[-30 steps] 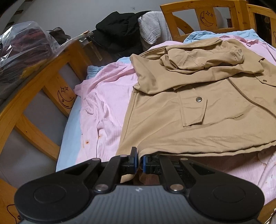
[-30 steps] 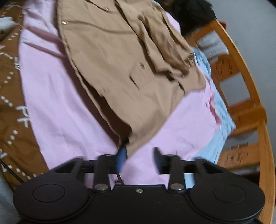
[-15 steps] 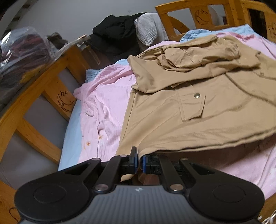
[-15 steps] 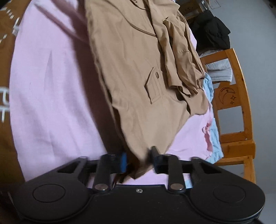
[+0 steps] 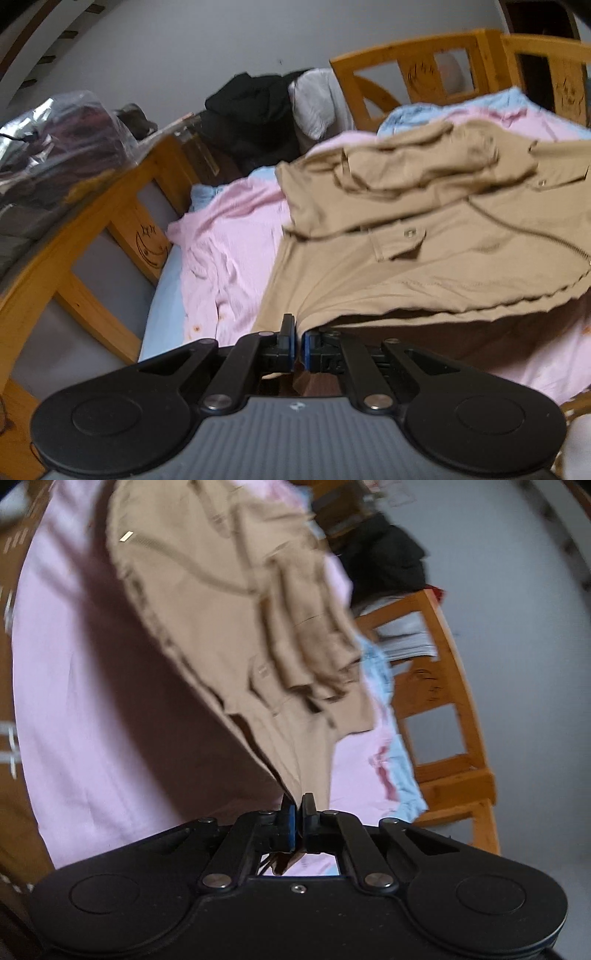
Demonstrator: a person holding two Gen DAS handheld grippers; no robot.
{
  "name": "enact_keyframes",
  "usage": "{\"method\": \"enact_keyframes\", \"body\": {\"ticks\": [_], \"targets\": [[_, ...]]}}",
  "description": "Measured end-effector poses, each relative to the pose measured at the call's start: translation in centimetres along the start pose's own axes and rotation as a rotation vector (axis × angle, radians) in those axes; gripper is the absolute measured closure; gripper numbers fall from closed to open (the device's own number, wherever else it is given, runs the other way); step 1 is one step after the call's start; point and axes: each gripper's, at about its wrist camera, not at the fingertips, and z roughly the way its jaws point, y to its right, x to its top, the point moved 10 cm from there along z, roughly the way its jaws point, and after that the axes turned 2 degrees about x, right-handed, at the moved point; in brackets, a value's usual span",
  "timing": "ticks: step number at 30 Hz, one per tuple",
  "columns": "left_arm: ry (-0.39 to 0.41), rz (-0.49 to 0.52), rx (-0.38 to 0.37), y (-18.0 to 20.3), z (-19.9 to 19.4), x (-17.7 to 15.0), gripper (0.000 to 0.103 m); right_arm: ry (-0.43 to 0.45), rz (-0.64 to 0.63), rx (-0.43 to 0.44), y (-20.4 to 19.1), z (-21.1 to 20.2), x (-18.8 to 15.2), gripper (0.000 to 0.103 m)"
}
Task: Fold large clothes
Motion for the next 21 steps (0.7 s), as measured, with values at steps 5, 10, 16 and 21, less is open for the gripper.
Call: {"method": "enact_keyframes", "body": {"ticks": [5, 10, 16, 21], "targets": [[0.002, 0.014, -0.042, -1.3, -3.9, 0.2, 0.099, -0.023, 0.056, 0.041, 1.3, -4.2, -0.3, 0.101], [-0.028, -0.007, -0.088, -2.3, -7.0, 0.3, 0.098, -0.056, 0.15, 0.118, 2.1, -8.4, -1.0, 0.101], [-0.036, -0.009, -0.098, -3.4, -5.6, 5.6, 0.098, -0.068, 0.397, 0.174, 6.4, -7.9, 0.5, 0.101], [-0.149, -0.005, -0.086, -4.0, 1.9, 10.3, 0.098, -0.105, 0.57, 0.179, 12.4, -0.2, 1.6, 0.101]]}}
